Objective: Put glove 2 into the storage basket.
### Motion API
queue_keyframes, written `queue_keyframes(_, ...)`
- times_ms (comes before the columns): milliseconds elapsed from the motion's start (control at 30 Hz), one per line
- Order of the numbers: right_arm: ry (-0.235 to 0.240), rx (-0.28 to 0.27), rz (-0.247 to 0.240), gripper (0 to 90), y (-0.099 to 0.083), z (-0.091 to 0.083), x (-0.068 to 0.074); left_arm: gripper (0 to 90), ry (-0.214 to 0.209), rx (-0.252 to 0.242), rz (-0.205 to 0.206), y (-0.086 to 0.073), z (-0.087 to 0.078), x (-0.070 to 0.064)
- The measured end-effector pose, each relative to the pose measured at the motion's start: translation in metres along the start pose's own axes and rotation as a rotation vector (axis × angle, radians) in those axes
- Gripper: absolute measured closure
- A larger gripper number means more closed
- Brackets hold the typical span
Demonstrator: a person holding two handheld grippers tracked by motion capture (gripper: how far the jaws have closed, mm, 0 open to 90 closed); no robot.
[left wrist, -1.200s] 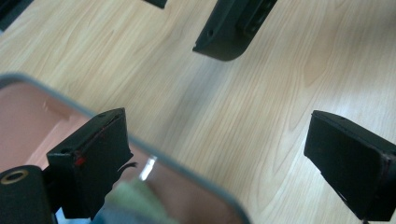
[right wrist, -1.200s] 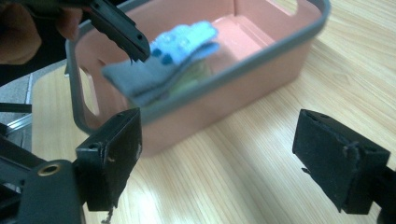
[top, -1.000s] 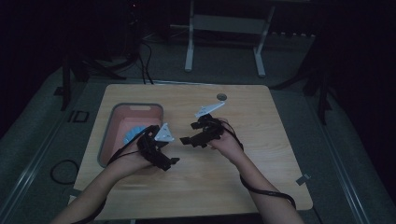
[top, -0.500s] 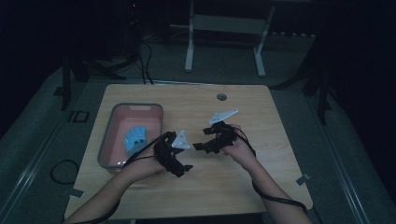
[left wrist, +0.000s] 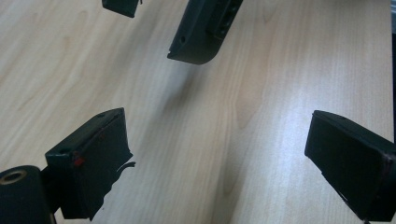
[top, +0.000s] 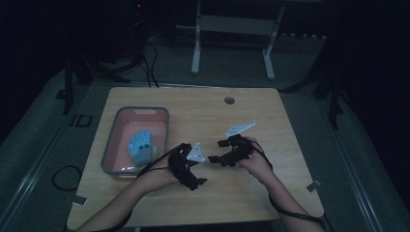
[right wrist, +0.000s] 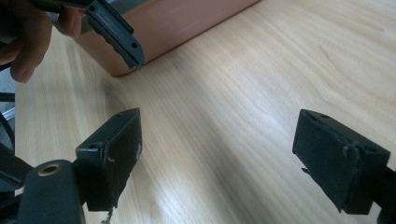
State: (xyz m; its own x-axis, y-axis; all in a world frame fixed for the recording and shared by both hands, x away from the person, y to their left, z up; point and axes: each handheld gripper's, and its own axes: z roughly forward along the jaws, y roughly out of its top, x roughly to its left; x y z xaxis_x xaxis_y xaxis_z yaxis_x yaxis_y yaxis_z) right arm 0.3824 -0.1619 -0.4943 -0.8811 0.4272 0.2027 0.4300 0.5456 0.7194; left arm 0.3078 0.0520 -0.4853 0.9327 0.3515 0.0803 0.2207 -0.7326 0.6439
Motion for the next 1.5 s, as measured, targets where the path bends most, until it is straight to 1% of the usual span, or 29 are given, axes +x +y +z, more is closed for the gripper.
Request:
queue_keyframes(67,0.004,-0.004,0.002,15.8,-0.007,-0.001,-0.001,6.7,-0.009,-0.003,-0.003,0.000,0.004,-0.002)
queue_keyframes(133,0.015,-0.010,0.005,15.8,-0.013,-0.002,-0.002,6.7,-0.011,-0.001,0.013,0.000,0.008,-0.005)
queue_keyframes(233,0.024,-0.014,-0.004,15.8,-0.023,-0.003,-0.002,6.7,-0.030,0.001,0.021,0.000,0.014,-0.009)
queue_keyframes(267,0.020,-0.013,-0.003,15.8,-0.026,-0.004,-0.002,6.7,-0.032,0.003,0.031,0.000,0.016,-0.011)
queue_keyframes(300,0.012,-0.009,-0.005,15.8,-0.029,-0.004,-0.002,6.7,-0.033,0.003,0.033,0.000,0.018,-0.012)
queue_keyframes(367,0.016,-0.007,-0.011,15.6,-0.034,-0.006,-0.001,6.7,-0.035,-0.004,0.040,0.000,0.021,-0.015)
queue_keyframes(433,0.017,-0.009,-0.006,15.6,-0.038,-0.007,-0.001,6.7,-0.055,-0.005,0.042,0.000,0.024,-0.017)
queue_keyframes(500,0.015,-0.009,-0.002,15.2,-0.043,-0.008,-0.001,6.7,-0.062,-0.006,0.053,0.000,0.028,-0.021)
queue_keyframes(533,0.015,-0.009,-0.002,15.2,-0.043,-0.008,-0.001,6.7,-0.062,-0.006,0.053,0.000,0.028,-0.021)
queue_keyframes(567,0.012,-0.009,0.002,14.7,-0.044,-0.008,-0.001,6.7,-0.074,0.002,0.070,0.000,0.031,-0.025)
queue_keyframes(600,-0.003,-0.007,0.007,14.3,-0.048,-0.009,-0.001,6.7,-0.080,-0.002,0.070,0.000,0.033,-0.027)
queue_keyframes(667,0.000,-0.010,0.016,14.3,-0.051,-0.009,-0.001,6.7,-0.091,0.004,0.074,0.000,0.036,-0.029)
queue_keyframes(800,-0.010,-0.002,0.009,14.3,-0.056,-0.010,0.000,6.7,-0.103,-0.007,0.065,-0.002,0.041,-0.033)
queue_keyframes(1033,-0.004,-0.002,0.011,14.4,-0.071,-0.013,0.002,6.7,-0.118,-0.005,0.081,-0.004,0.050,-0.041)
queue_keyframes(1200,-0.004,0.001,0.020,14.4,-0.081,-0.017,0.003,6.7,-0.128,-0.019,0.076,-0.005,0.055,-0.044)
queue_keyframes(1233,-0.006,0.001,0.017,14.4,-0.083,-0.018,0.003,6.7,-0.129,-0.017,0.076,-0.006,0.056,-0.045)
queue_keyframes(1367,-0.009,0.004,0.027,14.4,-0.089,-0.022,0.003,6.7,-0.132,-0.014,0.084,-0.008,0.061,-0.048)
queue_keyframes(1400,-0.013,0.001,0.034,14.4,-0.094,-0.025,0.003,6.7,-0.134,-0.019,0.075,-0.009,0.062,-0.049)
queue_keyframes(1500,-0.015,0.004,0.042,14.4,-0.100,-0.028,0.004,6.7,-0.138,-0.021,0.077,-0.010,0.064,-0.051)
